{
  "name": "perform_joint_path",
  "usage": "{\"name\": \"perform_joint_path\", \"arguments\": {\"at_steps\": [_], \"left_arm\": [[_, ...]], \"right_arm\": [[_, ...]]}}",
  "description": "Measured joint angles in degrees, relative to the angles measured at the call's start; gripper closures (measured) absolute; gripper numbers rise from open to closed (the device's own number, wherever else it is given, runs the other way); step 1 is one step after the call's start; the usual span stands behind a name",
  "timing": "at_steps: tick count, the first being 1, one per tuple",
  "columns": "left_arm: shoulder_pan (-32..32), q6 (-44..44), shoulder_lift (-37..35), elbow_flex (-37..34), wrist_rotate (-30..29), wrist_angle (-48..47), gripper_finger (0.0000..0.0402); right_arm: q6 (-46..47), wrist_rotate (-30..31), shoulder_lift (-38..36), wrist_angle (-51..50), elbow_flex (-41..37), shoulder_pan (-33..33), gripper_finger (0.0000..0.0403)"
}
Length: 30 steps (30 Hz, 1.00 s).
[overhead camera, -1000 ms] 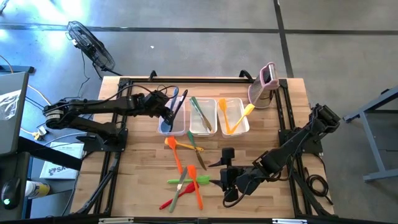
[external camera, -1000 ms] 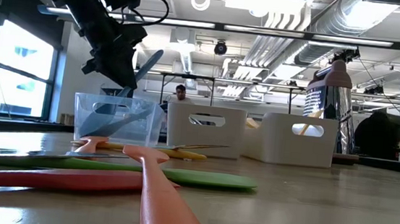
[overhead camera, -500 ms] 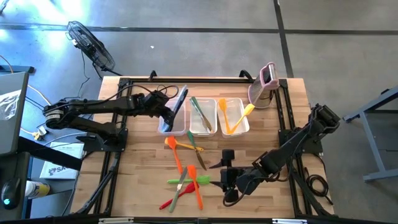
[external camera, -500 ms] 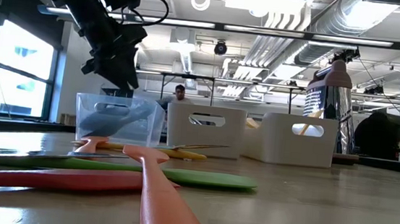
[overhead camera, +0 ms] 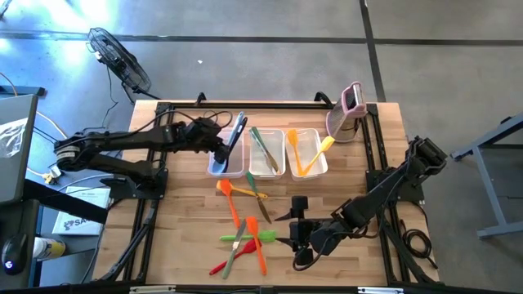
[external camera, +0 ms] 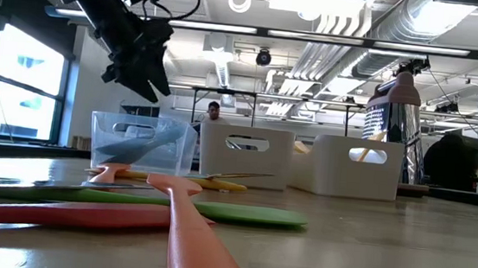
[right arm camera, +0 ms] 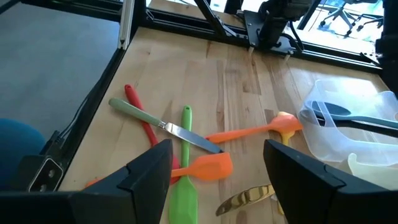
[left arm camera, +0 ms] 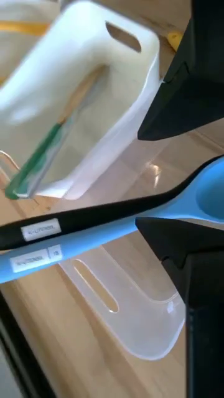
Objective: Pick & Place Kitchen Items
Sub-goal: Put the left orange spatula into the right white bin
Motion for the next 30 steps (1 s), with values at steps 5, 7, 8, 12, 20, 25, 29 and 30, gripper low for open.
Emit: {"name": "perform_joint_path", "arguments": {"at_steps": [5, 7, 8, 12, 20, 25, 29, 30], "left_arm": [[0.0, 0.1, -4.8, 0.0, 1.0, 0.0, 0.0192], [0.0, 0.1, -7.1, 0.0, 4.2, -0.5, 0.0192], [0.0, 0.1, -8.3, 0.0, 6.2, -0.5, 0.0192], [0.0, 0.0, -12.8, 0.0, 15.8, -0.9, 0.0192], [-9.2, 5.3, -15.7, 0.0, 26.7, -5.5, 0.0192], [-20.3, 10.4, -14.8, 0.0, 20.7, -6.5, 0.0192], [-29.4, 17.5, -12.9, 0.0, 12.6, -5.0, 0.0192], [-31.5, 19.4, -12.3, 0.0, 10.2, -4.8, 0.0192]], "right_arm": [[-0.2, 0.0, 0.0, 0.0, 0.0, 0.0, 0.016], [-0.6, 0.0, 0.0, 0.0, 0.0, 0.0, 0.016], [-0.7, 0.0, 0.0, 0.0, 0.0, 0.0, 0.016], [-0.9, 0.0, 0.0, 0.0, 0.0, 0.0, 0.016], [0.1, -1.2, 0.0, 0.0, 0.0, 0.0, 0.016], [1.1, -1.5, 0.0, 0.0, 0.0, 0.0, 0.016], [1.5, -1.6, 0.0, -0.3, 0.0, 0.0, 0.016], [1.5, -1.6, 0.0, -0.7, 0.0, 0.0, 0.016]]}}
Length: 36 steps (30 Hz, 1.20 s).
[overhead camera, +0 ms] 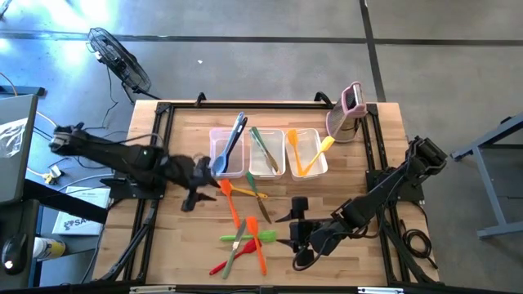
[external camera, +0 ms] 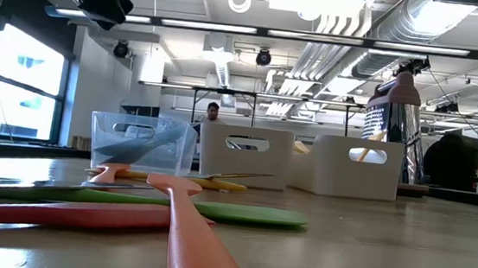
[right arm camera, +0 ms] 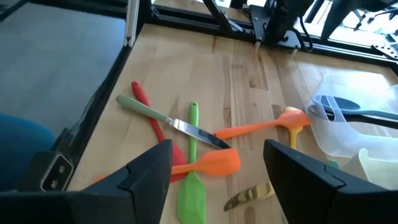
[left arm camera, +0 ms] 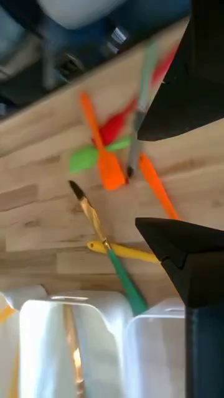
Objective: Pick & Place Kitchen Items
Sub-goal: Put the left orange spatula into the right white bin
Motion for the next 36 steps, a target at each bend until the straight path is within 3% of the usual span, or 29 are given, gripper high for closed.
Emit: {"name": "perform_joint_path", "arguments": {"at_steps": [6, 9, 14, 21, 26, 30, 36], "left_arm": [[-8.2, 10.4, 5.8, 0.0, -15.7, -0.2, 0.0192], [-9.6, 13.8, 9.5, 0.0, -19.4, 0.1, 0.0192], [-9.9, 20.7, 15.5, 0.0, -19.5, 0.2, 0.0192], [-9.8, 23.2, 24.2, 0.0, -19.9, 5.1, 0.0192], [-9.8, 30.9, 29.3, 0.0, -20.7, 7.1, 0.0192], [-9.8, 38.1, 31.3, 0.0, -20.9, 7.7, 0.0192], [-9.7, 40.8, 32.6, 0.0, -20.3, 7.8, 0.0192]], "right_arm": [[0.0, 0.4, -0.3, -1.9, 0.0, 0.0, 0.016], [0.0, 0.5, -0.3, -1.9, 0.0, 0.0, 0.016], [0.1, 0.7, -0.3, -1.9, 0.0, -0.3, 0.016], [0.1, 0.8, -0.3, -1.9, 0.0, -0.6, 0.016], [0.2, 0.7, -0.3, -1.8, 0.0, -1.3, 0.016], [0.4, 0.3, -0.3, -1.8, 0.0, -1.7, 0.016], [0.5, 0.0, -0.3, -1.8, 0.0, -2.4, 0.016]]}}
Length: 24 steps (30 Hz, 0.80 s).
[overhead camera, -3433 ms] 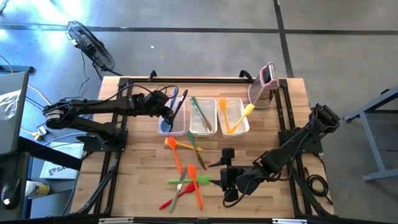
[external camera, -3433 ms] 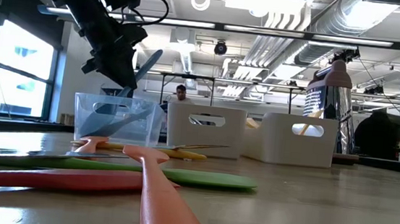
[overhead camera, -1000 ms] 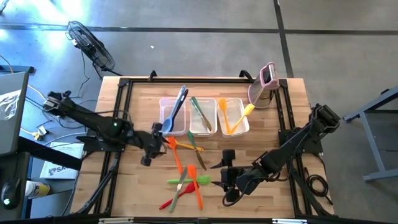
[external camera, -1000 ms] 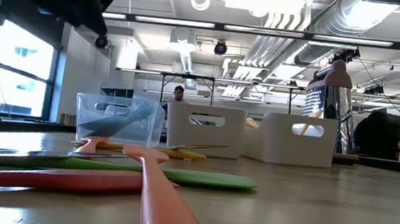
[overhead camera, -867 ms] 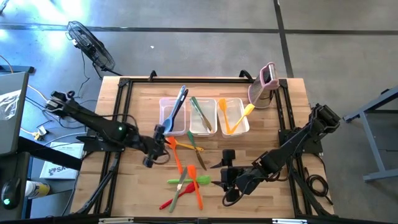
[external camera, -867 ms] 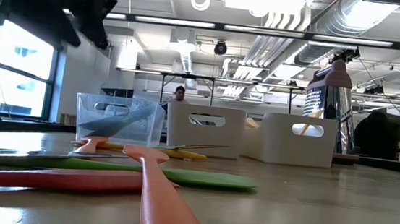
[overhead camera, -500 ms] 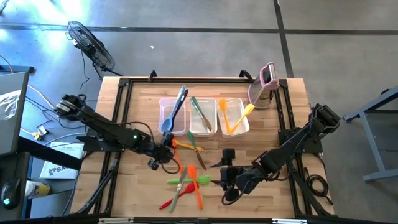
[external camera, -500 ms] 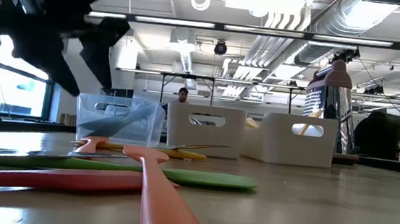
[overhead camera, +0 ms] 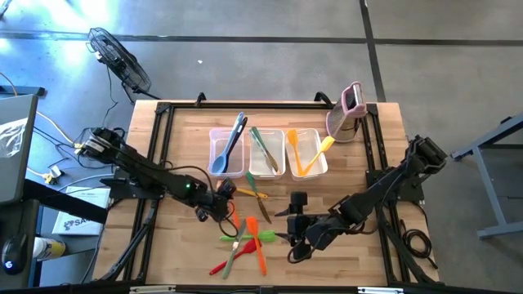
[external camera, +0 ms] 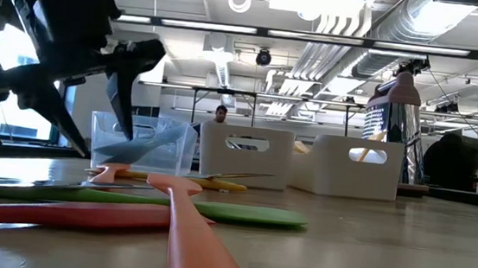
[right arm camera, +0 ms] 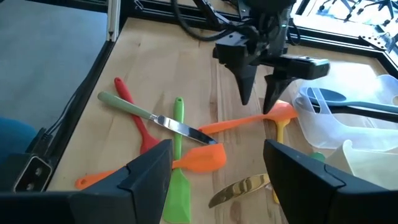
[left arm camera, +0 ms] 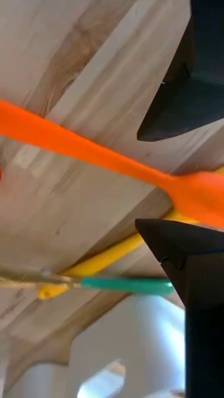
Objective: Pick & Place Kitchen Items
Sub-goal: Put the left orange spatula into the right white bin
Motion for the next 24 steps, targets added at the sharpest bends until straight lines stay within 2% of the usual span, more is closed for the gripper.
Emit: {"name": "perform_joint_path", "arguments": {"at_steps": [6, 10, 24], "left_arm": [[1.5, -1.1, 2.0, 0.4, 4.0, -1.2, 0.0192], [3.6, -1.7, 2.9, 1.7, 4.5, -1.2, 0.0192], [6.7, 0.8, 7.0, 4.6, 10.4, -5.4, 0.0192]], "right_arm": [[0.0, -1.1, 0.0, 0.4, 0.0, -1.6, 0.016], [0.1, -3.2, 0.0, 0.5, 0.0, -2.6, 0.016], [-0.1, -3.3, 0.0, 0.0, 0.0, -2.6, 0.016]]}}
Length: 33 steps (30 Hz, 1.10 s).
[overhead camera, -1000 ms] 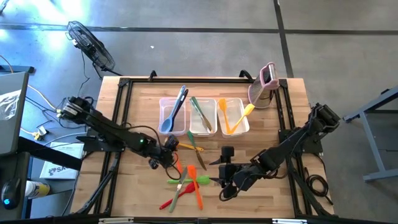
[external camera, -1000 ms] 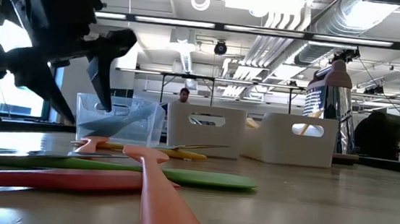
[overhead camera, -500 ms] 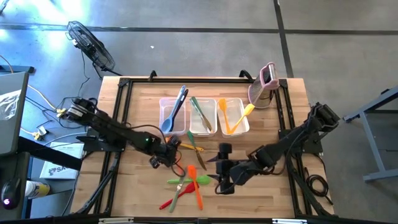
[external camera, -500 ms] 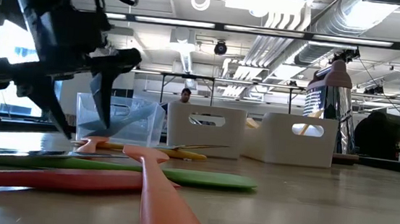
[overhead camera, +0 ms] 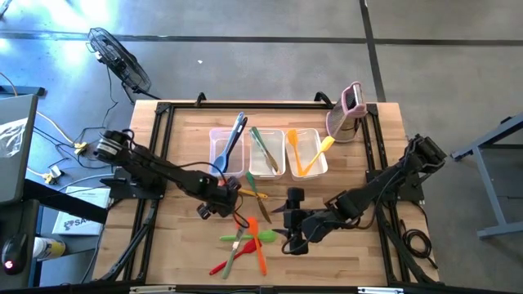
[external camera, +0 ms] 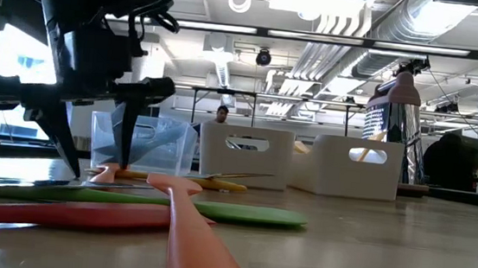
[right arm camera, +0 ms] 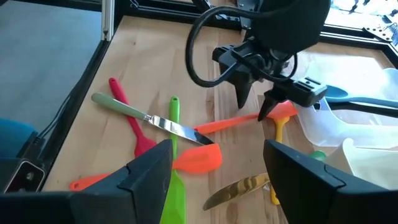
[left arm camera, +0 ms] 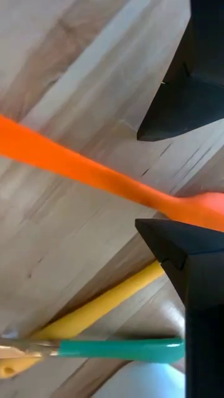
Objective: Pick & Place Kitchen Items
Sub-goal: Put the left orange spatula into the right white bin
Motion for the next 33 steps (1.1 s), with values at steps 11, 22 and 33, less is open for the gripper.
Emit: {"name": "perform_joint_path", "arguments": {"at_steps": [11, 22, 33], "left_arm": [[3.2, 1.6, 4.8, 1.4, 5.6, -2.0, 0.0192], [6.4, 1.4, 6.9, 1.3, 12.3, -1.5, 0.021], [6.3, -0.5, 7.0, 1.1, 12.8, -0.2, 0.0375]], "right_arm": [[0.3, 0.0, 0.0, 0.2, 0.0, 0.0, 0.016], [1.8, -1.2, 0.0, 0.3, 0.0, 0.3, 0.016], [2.6, -1.2, 0.0, 0.2, 0.0, 0.3, 0.016]]}}
